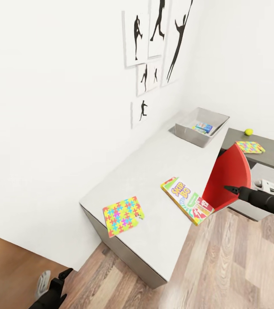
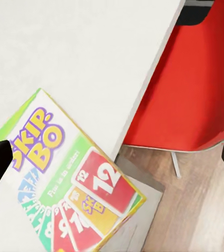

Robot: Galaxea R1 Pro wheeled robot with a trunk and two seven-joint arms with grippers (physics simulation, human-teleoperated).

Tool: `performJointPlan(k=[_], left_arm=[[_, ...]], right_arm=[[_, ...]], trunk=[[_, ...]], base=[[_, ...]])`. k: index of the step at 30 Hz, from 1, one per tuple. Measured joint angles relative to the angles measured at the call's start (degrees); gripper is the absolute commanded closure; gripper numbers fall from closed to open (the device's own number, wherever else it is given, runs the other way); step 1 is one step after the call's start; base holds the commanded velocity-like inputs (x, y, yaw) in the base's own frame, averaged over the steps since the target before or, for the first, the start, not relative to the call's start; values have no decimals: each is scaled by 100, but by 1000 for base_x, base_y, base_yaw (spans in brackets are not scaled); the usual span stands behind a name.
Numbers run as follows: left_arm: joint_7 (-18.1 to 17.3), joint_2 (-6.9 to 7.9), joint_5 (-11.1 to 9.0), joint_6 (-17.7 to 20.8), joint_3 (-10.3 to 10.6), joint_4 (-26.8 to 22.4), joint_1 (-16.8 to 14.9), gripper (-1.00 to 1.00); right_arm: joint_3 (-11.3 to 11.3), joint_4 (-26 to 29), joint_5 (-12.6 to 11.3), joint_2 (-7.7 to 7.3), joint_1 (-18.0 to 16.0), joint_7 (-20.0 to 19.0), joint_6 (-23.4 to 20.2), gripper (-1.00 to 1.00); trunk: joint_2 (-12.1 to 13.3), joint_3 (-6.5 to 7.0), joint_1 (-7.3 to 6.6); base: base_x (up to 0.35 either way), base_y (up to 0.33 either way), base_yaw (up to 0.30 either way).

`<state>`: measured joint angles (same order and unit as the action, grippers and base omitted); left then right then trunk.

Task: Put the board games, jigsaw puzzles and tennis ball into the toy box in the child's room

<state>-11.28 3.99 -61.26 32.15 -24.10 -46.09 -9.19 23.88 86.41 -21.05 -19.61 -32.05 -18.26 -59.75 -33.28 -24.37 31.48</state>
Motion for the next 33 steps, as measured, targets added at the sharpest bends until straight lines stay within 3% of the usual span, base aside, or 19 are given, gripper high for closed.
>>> performJointPlan(k=[14, 33], left_arm=[[3, -2, 8, -73, 36, 10, -6, -100], [21, -4, 2, -85, 37, 13, -9, -100]], right_arm=[[170, -7, -11, 3, 3, -4, 0, -100], [179, -53, -167, 63, 0, -31, 0, -100]], trunk=[[1, 0, 2], [0, 0, 0]], base=[[-163, 1, -41], [-89, 0, -164]])
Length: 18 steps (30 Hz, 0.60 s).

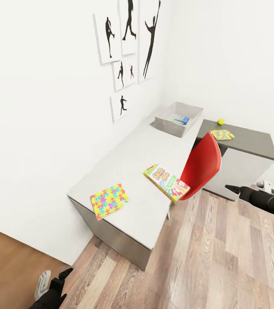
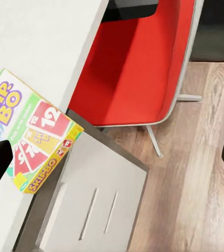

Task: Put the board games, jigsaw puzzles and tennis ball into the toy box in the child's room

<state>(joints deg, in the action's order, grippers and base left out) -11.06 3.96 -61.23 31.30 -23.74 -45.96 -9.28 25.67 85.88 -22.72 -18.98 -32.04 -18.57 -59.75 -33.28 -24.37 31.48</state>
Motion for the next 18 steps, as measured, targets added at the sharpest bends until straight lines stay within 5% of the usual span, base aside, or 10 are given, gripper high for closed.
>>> performJointPlan(k=[10, 18], left_arm=[[-3, 8, 365, -10, -1, 0, 5, -100], [-18, 9, 491, 38, -40, 0, 1, -100]], right_arm=[[12, -556, -320, 13, -35, -6, 0, -100], [-2, -2579, -1226, -20, -515, -9, 0, -100]], trunk=[[0, 0, 0], [1, 0, 0]], base=[[-8, 0, -43], [-2, 0, -12]])
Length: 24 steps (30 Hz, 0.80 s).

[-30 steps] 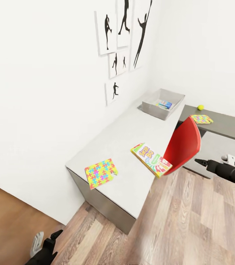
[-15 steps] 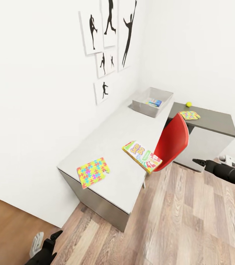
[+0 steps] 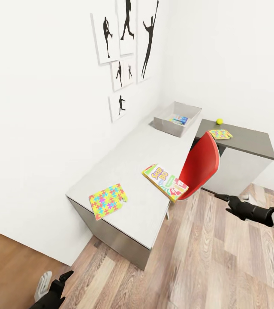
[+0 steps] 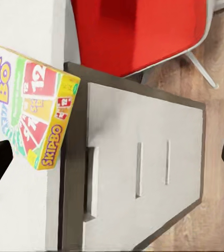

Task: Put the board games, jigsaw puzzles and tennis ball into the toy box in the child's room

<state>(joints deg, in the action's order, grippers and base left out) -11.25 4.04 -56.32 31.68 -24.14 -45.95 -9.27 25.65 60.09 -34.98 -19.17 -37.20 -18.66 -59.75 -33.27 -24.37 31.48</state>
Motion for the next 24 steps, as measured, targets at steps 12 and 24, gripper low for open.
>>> performJointPlan(k=[12, 24], left_arm=[[-50, 41, -96, 36, -13, -19, 9, -100], [-187, 166, -128, 151, -9, -33, 39, -100]], right_arm=[[-22, -1981, -674, -9, -796, -12, 1, -100], [-53, -2525, -828, 46, -1034, -26, 1, -100]], trunk=[[-1, 0, -1], [-1, 0, 0]], base=[[-1, 0, -3], [0, 0, 0]])
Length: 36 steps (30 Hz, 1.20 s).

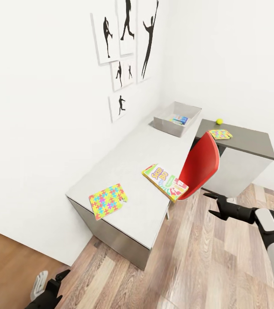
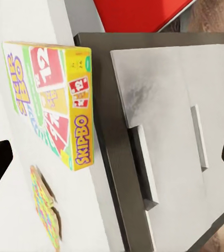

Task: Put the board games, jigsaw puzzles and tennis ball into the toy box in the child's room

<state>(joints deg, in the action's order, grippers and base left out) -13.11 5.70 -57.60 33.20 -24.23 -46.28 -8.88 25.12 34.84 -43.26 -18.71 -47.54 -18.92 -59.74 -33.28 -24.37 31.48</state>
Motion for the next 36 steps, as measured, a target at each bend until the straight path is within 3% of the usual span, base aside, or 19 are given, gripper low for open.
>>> performJointPlan(k=[13, 24, 36], left_arm=[[-57, 18, -13, 191, -1, -3, 11, -100], [-67, 21, -19, 230, -2, -3, 12, -100], [-74, 23, -20, 236, -2, -3, 12, -100]], right_arm=[[-4, -88, -34, 2, -41, -203, 10, -100], [-35, -202, 28, -2, -39, -1500, 431, -100], [-64, -236, 50, -3, -39, -1890, 598, -100]], trunk=[[0, 0, 0], [0, 0, 0], [0, 0, 0]], base=[[0, 0, 0], [0, 0, 0], [0, 0, 0]])
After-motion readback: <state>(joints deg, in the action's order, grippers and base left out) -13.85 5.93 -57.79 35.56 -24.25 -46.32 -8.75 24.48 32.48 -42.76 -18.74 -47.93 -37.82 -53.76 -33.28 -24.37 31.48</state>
